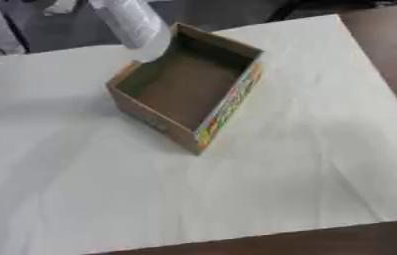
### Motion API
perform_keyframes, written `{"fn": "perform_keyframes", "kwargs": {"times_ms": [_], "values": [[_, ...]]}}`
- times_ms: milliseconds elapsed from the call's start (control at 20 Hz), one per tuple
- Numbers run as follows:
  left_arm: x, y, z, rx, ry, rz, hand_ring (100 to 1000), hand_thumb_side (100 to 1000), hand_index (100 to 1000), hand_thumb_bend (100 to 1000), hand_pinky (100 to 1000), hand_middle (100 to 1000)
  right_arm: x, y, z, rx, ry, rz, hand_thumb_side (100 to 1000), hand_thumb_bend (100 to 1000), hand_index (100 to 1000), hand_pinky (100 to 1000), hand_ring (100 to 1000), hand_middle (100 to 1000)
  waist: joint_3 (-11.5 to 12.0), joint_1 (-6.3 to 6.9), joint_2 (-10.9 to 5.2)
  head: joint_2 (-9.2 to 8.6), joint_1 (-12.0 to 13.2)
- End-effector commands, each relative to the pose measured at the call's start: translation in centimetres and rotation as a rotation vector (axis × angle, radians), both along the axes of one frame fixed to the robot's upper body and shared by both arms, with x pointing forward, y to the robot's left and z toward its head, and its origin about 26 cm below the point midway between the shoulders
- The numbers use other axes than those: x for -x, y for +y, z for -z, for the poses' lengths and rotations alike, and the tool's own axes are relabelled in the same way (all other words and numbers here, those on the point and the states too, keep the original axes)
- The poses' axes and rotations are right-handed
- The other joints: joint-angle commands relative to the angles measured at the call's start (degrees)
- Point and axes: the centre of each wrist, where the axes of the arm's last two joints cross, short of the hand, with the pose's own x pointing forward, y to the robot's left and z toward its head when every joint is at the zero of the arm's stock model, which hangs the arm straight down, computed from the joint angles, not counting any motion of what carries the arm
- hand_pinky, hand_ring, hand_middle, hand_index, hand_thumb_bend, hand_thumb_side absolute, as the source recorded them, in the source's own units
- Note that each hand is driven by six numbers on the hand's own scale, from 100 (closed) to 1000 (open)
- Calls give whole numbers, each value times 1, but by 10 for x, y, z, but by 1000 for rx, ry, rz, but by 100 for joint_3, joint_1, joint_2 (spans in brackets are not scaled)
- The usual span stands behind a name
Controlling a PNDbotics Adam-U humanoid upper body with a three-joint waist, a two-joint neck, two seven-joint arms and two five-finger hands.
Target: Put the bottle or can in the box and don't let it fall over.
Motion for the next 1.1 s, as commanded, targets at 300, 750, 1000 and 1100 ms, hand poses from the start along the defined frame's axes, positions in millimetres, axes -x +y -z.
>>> {"fn": "perform_keyframes", "kwargs": {"times_ms": [300,750,1000,1100], "values": [[-8,-10,2,-5,-51,0,100,195,242,100,100,100,2,6,-18,28,-47,-42,475,100,902,814,1000,784,-173,-27,-33,-189,139],[-30,-18,32,-65,-13,-8,100,217,267,100,100,100,1,10,-18,15,-52,-62,484,100,902,814,1000,784,-279,-26,44,-223,326],[-38,-19,47,-95,6,-4,100,168,384,100,100,111,0,10,-17,11,-51,-64,490,100,902,814,1000,784,-324,-31,96,-225,373],[-40,-20,51,-114,9,8,130,131,464,100,100,201,0,10,-16,11,-49,-65,493,100,903,814,1000,785,-330,-34,109,-220,378]]}}
